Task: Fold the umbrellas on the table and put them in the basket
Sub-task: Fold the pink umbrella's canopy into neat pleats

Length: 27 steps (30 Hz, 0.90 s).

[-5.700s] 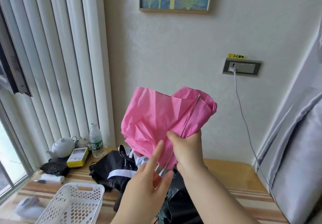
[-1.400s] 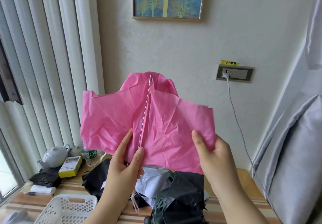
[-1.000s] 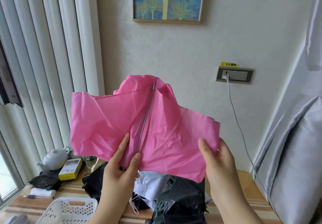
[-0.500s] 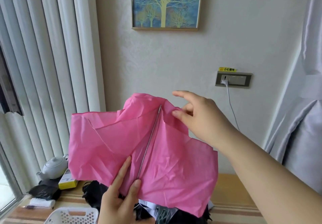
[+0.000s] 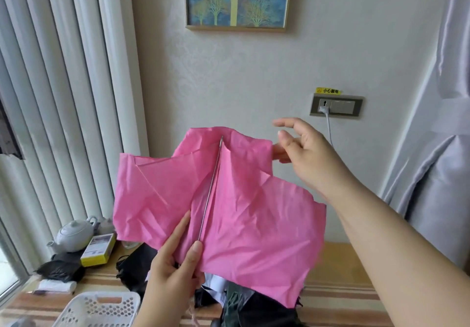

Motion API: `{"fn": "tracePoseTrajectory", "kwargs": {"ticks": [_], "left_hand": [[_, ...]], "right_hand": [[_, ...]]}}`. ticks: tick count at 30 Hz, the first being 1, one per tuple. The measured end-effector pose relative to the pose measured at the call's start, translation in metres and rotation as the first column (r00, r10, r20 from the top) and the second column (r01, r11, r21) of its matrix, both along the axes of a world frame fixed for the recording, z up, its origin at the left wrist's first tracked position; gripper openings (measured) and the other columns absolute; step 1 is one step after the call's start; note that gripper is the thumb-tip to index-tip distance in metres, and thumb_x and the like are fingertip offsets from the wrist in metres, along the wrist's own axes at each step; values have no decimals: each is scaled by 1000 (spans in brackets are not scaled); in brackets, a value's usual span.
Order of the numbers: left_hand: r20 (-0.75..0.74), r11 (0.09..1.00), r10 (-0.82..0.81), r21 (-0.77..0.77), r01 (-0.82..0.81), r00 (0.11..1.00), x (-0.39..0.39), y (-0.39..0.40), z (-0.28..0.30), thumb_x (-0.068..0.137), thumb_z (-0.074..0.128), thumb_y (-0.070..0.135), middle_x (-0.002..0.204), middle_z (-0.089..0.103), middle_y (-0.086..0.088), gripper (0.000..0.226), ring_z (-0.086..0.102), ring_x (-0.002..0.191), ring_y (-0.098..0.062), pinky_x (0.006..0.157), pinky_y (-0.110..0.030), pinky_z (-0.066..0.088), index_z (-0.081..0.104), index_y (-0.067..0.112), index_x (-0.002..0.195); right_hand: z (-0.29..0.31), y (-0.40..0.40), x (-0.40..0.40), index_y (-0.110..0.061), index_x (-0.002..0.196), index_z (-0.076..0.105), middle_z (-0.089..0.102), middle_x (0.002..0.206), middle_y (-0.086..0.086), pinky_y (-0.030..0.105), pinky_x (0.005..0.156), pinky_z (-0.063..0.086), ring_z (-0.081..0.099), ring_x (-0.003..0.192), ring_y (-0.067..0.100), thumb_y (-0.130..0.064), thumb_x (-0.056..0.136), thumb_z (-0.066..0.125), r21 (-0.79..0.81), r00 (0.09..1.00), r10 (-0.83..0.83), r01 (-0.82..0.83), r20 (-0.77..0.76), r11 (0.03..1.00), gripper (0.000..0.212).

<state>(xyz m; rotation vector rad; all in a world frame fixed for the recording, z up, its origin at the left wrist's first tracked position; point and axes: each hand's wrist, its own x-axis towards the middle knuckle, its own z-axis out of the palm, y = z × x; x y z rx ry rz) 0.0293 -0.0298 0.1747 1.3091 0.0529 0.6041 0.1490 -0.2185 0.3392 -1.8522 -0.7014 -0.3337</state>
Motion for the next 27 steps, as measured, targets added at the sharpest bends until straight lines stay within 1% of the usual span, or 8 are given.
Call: {"fn": "tracePoseTrajectory", "kwargs": {"ticks": [3,5,9,16,18,20,23,27], "left_hand": [[-31,993,50,-104,-53,998,2,-2,4,82,70,11,81,72,15,42,56,57,-6,51,-19,51,65,44,108],[-60,984,86,-151,-95,994,6,-1,6,84,63,9,86,73,14,44,55,53,-10,47,-22,51,61,42,112],[-90,974,136,-168,-150,987,16,-5,11,87,62,11,69,69,18,44,45,50,-14,44,-23,46,56,45,114],[-170,974,112,-174,-142,979,26,-16,0,90,62,19,83,64,-2,45,46,52,-18,46,-26,44,53,43,127],[-174,973,99,-188,-132,980,28,-17,0,91,59,16,64,57,0,43,42,43,-14,41,-22,41,53,39,127],[-183,971,94,-201,-131,979,28,-18,0,93,58,13,55,49,0,43,37,38,-10,36,-18,37,53,36,128],[-190,970,87,-208,-126,978,27,-20,0,93,56,13,52,45,-1,43,37,37,-9,36,-18,38,51,37,129],[-214,979,106,-151,-140,971,24,-18,-3,92,58,15,89,67,-16,47,45,44,-8,43,-19,44,49,36,133]], "right_hand": [[-9,-18,1,-25,135,40,61,118,-2,36,91,50,64,99,12,-53,92,40,87,975,-130,147,-181,985,52],[-27,-32,-13,-15,116,50,60,117,9,39,81,54,64,89,18,-64,83,40,137,909,-222,285,-353,949,60],[-76,-26,-58,-8,109,60,73,97,15,42,87,55,70,90,28,-72,64,42,175,689,142,-23,-711,984,80],[-113,8,-68,-10,91,69,69,86,20,51,84,55,68,87,34,-64,82,58,176,936,-7,74,-353,982,56],[-118,12,-75,-21,100,73,72,94,11,47,90,54,68,96,28,-56,90,53,232,964,59,2,-257,973,41],[-117,18,-80,-34,113,69,72,111,-6,35,97,48,65,110,12,-48,89,60,333,932,189,-81,-309,940,30],[-117,31,-76,-33,120,59,71,108,-11,33,94,52,67,104,6,-60,66,76,381,885,206,-35,-417,924,62],[-114,39,-70,-5,98,61,68,94,23,29,74,59,71,83,24,-50,83,53,257,913,62,48,-404,965,48]]}}
